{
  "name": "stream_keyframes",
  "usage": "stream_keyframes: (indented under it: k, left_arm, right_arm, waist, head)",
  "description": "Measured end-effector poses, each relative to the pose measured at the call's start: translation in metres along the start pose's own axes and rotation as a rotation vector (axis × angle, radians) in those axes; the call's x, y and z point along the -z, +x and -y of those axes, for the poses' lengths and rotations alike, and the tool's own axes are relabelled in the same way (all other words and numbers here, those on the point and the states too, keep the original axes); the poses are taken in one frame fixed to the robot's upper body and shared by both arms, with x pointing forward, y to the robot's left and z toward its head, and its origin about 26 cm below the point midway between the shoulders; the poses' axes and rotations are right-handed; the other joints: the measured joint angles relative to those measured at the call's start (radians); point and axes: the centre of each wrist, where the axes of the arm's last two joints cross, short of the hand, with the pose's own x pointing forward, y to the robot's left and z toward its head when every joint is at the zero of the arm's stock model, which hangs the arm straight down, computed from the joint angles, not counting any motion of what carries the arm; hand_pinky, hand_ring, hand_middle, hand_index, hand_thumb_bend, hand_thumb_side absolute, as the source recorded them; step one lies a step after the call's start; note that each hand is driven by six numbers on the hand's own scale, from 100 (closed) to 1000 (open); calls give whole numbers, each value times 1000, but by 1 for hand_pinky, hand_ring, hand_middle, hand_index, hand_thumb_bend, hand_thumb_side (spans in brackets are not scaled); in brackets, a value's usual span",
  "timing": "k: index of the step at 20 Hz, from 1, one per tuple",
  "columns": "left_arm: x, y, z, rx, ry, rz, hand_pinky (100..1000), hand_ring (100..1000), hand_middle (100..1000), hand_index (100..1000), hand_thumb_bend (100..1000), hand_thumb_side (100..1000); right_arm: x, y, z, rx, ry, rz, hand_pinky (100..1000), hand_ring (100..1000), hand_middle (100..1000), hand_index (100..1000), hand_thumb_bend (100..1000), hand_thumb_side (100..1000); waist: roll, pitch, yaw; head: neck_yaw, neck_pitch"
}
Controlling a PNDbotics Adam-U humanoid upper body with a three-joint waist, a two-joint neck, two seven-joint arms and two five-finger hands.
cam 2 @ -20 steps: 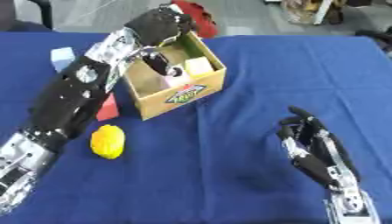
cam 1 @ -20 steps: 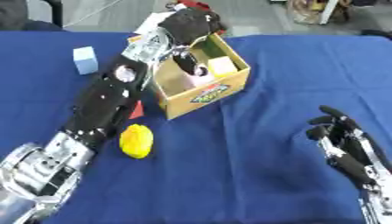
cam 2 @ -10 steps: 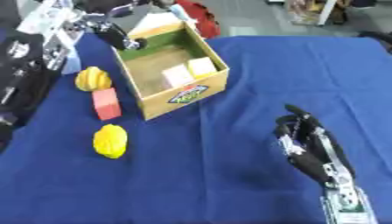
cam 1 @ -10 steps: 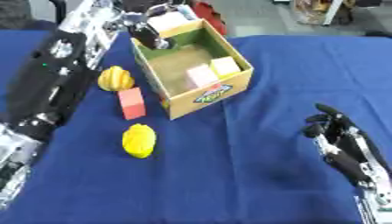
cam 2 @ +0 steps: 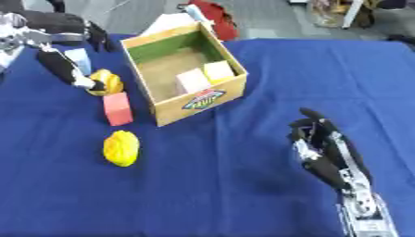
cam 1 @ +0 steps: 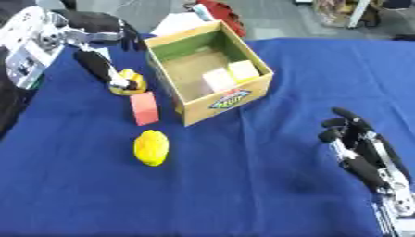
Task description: Pick up objects on the table and place them in the box.
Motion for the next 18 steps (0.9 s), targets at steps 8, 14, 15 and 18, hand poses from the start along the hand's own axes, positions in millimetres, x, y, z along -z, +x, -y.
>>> stream_keyframes:
  k: [8,14,15,18]
  left_arm:
    - [9,-2,22,-24,-123,-46,788,723,745,891,559,555]
    - [25,3,45,-16,-121,-64,777,708,732,884,523,534]
    - [28,4,48,-17,-120,-62,774,704,727,882,518,534]
    - [33,7,56,-20,-119,-54,765,689,709,870,516,520]
  right_arm:
    - [0,0,0,0,-1,-1,657,626,662,901,100,364]
    - [0,0,0,0,-1,-1,657,626,662,901,100,365]
    - [0,0,0,0,-1,-1,657,627,662,901,100,366]
    - [0,0,0,0,-1,-1,657,627,662,901,100,366]
  waist:
    - [0,0,-5]
    - [0,0,-7]
    - [0,0,-7]
    - [0,0,-7]
  head:
    - [1,0]
    - [3,0]
    - [3,0]
    - [4,0]
